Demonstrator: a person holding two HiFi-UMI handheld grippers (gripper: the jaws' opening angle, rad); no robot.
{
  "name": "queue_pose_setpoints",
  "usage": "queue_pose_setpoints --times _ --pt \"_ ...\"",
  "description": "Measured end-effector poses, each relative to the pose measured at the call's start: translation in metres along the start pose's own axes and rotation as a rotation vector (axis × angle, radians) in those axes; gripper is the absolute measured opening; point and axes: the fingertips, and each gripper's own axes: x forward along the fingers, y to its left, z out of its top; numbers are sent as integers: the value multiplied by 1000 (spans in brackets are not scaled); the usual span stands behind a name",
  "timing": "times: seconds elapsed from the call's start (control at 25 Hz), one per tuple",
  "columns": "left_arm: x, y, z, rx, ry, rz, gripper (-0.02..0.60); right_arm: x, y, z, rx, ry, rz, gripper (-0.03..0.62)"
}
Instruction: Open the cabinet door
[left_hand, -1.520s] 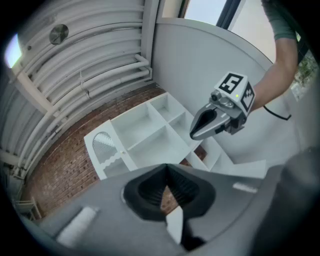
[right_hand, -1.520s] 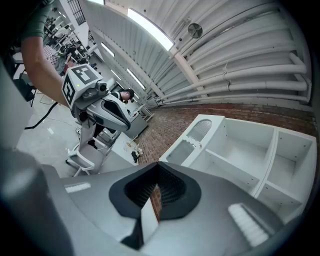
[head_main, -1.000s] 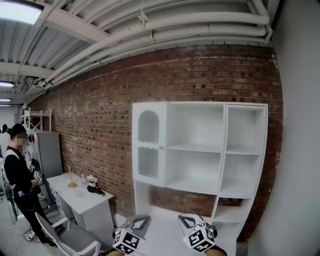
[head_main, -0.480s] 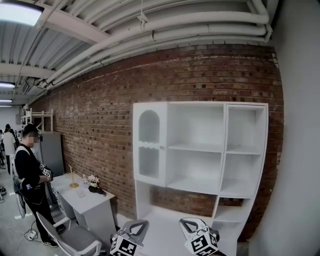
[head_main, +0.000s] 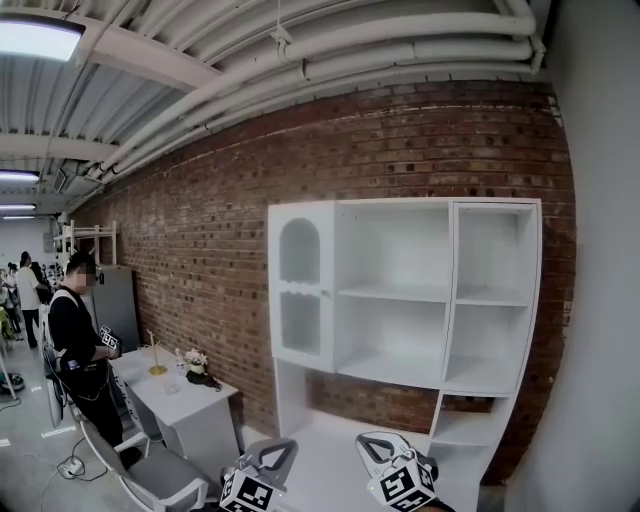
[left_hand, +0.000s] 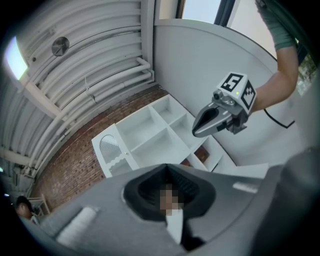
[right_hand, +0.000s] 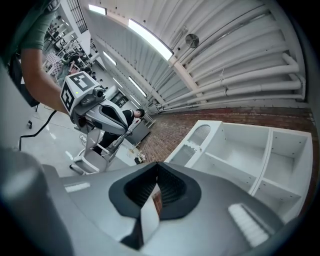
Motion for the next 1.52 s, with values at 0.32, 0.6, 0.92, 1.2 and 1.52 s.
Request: queue_pose_setpoints --times 0.32,0.6,0.92,1.2,1.52 --pt "14 0 -5 -2 11 11 -2 12 -10 -6 -8 -31 14 7" --pt "37 22 -22 -19 -18 -14 -2 43 -15 -17 -7 11 -4 7" --pt "57 58 -57 -26 -58 -68 -2 95 -13 -18 -31 61 -48 8" --pt "59 87 -79 -32 -88 -92 -2 124 -7 -13 -46 92 -85 8" --pt "77 95 -95 -58 -94 -104 -2 144 -12 -21 -41 113 -83 8"
